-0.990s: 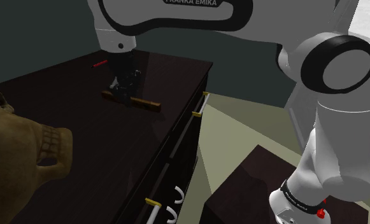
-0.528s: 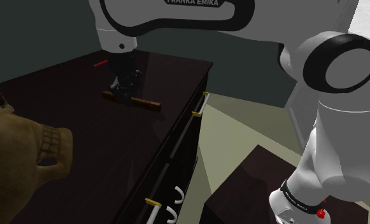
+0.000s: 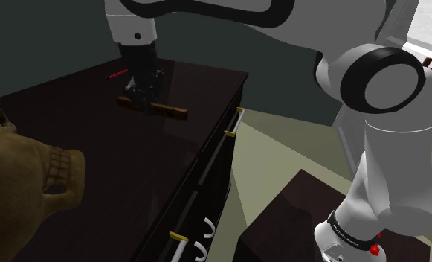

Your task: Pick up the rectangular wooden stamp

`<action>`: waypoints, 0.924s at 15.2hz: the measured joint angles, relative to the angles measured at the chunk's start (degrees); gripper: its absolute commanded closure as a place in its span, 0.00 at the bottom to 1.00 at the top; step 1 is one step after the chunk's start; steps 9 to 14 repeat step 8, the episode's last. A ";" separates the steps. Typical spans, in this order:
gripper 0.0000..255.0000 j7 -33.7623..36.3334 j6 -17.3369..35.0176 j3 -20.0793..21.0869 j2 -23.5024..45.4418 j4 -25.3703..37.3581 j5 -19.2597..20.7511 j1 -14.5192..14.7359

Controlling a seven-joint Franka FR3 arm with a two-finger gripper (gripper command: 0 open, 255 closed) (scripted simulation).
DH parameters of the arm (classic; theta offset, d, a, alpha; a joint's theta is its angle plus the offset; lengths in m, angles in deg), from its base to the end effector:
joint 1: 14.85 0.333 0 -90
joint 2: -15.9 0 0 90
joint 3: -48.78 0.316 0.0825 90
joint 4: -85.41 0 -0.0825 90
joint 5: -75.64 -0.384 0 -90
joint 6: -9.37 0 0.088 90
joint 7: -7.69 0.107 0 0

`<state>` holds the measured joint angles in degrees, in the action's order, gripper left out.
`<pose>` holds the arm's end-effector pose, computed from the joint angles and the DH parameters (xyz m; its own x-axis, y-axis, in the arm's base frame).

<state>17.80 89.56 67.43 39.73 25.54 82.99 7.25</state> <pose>0.5372 0.3723 0.6101 0.8805 0.4721 -0.0425 0.4727 -0.8812 0.0052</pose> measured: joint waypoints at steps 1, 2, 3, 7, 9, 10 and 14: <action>1.00 -0.03 -1.12 -0.02 0.55 1.66 0.18 0.24; 1.00 -0.04 -2.50 -0.06 1.49 3.99 0.47 0.61; 1.00 0.00 -3.67 -0.07 2.06 5.71 0.66 0.93; 1.00 -0.24 -10.11 -0.41 6.88 17.02 2.17 3.08; 1.00 -0.26 -11.28 -0.51 7.86 19.17 2.46 3.56; 1.00 -0.26 -11.28 -0.51 7.86 19.17 2.46 3.56; 1.00 -0.26 -11.28 -0.51 7.86 19.17 2.46 3.56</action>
